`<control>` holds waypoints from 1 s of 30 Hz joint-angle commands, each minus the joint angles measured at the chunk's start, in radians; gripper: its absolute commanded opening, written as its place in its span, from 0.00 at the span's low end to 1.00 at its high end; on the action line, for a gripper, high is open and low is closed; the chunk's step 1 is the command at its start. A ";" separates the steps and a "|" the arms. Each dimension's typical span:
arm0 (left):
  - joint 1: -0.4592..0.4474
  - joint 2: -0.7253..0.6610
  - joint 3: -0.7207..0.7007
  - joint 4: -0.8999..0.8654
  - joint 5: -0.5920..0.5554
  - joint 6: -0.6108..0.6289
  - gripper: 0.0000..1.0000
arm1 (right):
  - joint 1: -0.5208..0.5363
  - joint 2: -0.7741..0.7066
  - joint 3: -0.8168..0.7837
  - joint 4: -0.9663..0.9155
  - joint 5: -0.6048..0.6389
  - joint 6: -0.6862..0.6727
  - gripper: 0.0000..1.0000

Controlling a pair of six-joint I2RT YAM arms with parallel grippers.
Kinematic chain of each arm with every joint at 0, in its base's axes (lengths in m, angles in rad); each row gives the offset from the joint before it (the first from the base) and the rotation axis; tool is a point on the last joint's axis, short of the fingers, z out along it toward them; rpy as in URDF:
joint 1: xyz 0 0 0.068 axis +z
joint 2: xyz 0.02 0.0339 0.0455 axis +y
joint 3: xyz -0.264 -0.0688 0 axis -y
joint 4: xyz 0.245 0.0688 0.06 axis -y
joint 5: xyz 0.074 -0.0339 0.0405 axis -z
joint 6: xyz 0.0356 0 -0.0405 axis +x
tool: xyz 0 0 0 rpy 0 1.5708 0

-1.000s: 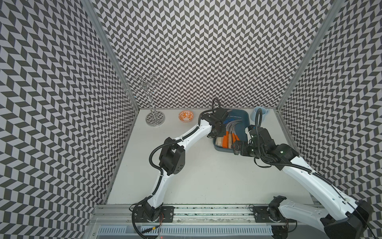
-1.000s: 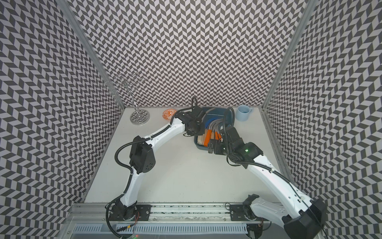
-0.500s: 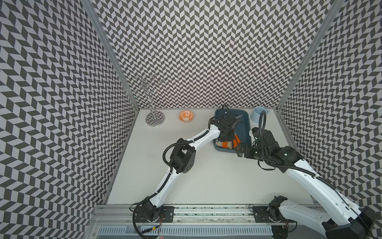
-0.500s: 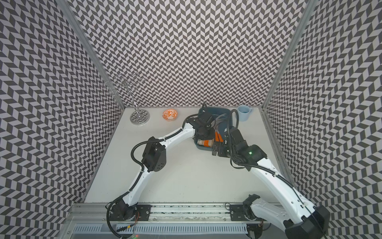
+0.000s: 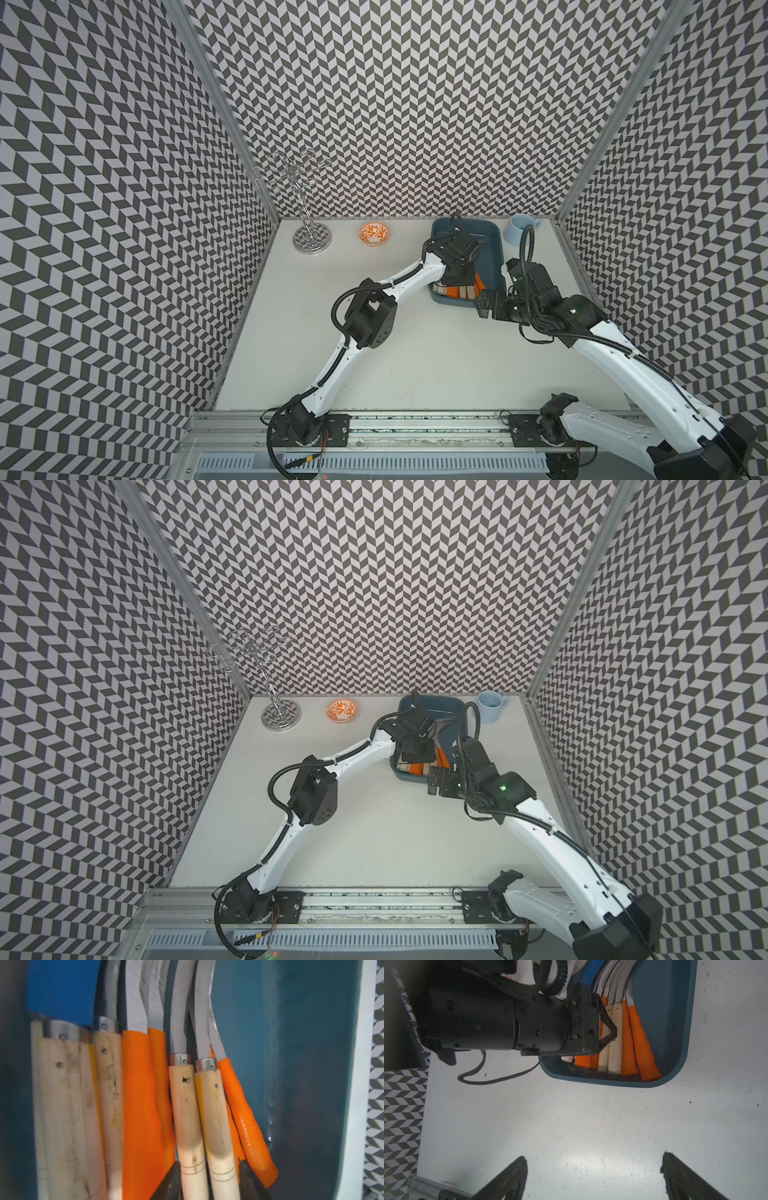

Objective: Put small sickles into storage boxes
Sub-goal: Place the sickle in the storage box, then reset both arms

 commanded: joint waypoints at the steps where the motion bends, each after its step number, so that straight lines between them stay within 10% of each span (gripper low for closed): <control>1: -0.005 -0.107 0.009 -0.004 -0.022 0.022 0.49 | -0.008 -0.005 0.011 0.032 0.000 -0.015 1.00; 7: 0.024 -0.291 -0.176 -0.010 -0.062 0.065 0.59 | -0.014 0.021 0.045 0.050 0.008 -0.027 0.99; 11: 0.055 -0.505 -0.439 0.023 -0.157 0.109 1.00 | -0.016 0.020 0.044 0.090 0.010 -0.032 0.99; 23: 0.502 -1.283 -1.413 0.486 0.090 0.248 1.00 | -0.034 -0.033 -0.051 0.320 0.168 -0.118 0.99; 30: 0.594 -1.404 -1.652 0.701 -0.050 0.252 1.00 | -0.102 -0.066 -0.276 0.691 0.261 -0.238 1.00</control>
